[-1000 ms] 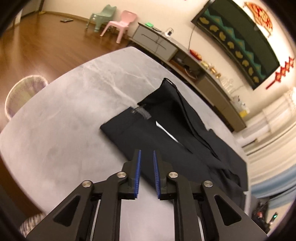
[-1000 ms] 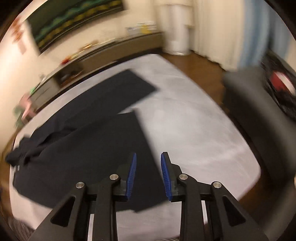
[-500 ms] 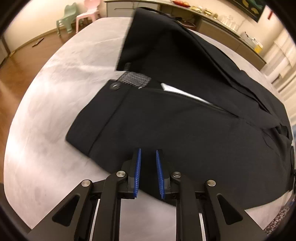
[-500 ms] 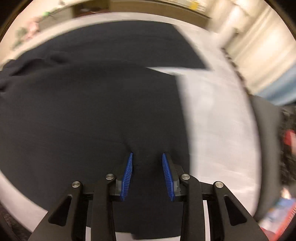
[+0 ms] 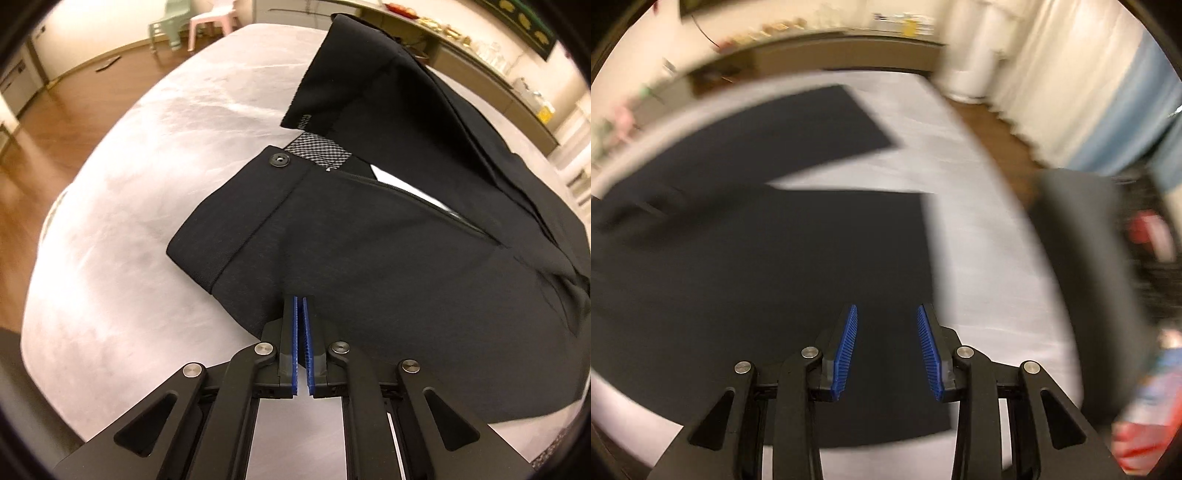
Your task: Fold clothes
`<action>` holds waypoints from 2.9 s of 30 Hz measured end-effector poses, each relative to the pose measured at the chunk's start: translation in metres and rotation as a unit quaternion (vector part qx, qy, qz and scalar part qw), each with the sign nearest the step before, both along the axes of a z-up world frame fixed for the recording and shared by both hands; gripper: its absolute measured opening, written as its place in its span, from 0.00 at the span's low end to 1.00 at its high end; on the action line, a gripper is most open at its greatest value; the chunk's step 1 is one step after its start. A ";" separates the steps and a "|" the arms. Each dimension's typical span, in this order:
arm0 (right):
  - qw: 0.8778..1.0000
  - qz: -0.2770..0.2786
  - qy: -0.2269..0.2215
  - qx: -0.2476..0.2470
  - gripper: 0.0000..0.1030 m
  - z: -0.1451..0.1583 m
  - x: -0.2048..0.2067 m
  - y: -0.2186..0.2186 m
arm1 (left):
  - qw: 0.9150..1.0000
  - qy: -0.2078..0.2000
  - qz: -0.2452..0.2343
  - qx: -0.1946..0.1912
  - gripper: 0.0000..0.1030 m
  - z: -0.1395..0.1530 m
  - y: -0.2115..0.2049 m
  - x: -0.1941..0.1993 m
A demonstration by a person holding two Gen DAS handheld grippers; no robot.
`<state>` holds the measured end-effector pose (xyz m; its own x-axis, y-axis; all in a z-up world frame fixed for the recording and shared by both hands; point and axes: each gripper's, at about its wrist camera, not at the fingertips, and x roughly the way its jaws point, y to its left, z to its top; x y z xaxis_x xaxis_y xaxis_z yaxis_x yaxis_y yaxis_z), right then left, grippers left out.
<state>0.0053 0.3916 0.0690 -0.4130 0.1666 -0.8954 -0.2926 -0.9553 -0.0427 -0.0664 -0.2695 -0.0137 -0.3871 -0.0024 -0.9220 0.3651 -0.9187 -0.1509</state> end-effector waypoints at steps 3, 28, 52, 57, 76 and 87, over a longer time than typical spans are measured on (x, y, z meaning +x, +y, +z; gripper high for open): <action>0.999 0.010 -0.002 -0.046 0.35 -0.009 -0.020 -0.015 | 1.000 0.018 0.000 0.025 0.08 0.012 0.010 -0.003; 0.940 0.338 -0.038 0.012 0.19 -0.038 -0.170 -0.270 | 0.973 0.073 -0.073 0.205 0.49 0.017 0.112 -0.082; 0.956 0.286 0.036 -0.050 0.31 -0.001 0.041 -0.251 | 0.960 0.125 -0.007 0.252 0.57 0.005 0.098 -0.070; 0.988 0.063 0.070 -0.124 0.52 0.004 0.024 -0.130 | 0.958 0.129 0.021 0.255 0.57 0.002 0.084 -0.070; 0.999 -0.029 0.038 0.008 0.04 -0.027 -0.040 -0.038 | 0.973 0.077 -0.034 0.214 0.58 -0.021 0.114 -0.079; 0.956 -0.200 0.199 -0.077 0.04 0.072 0.091 -0.024 | 0.976 0.048 -0.040 0.209 0.58 -0.025 0.115 -0.065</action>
<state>0.0960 0.3674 0.1407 -0.6574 0.2610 -0.7069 -0.5990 -0.7502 0.2800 -0.1314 -0.1549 -0.0389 -0.4561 0.3990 -0.7955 0.2604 -0.7949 -0.5480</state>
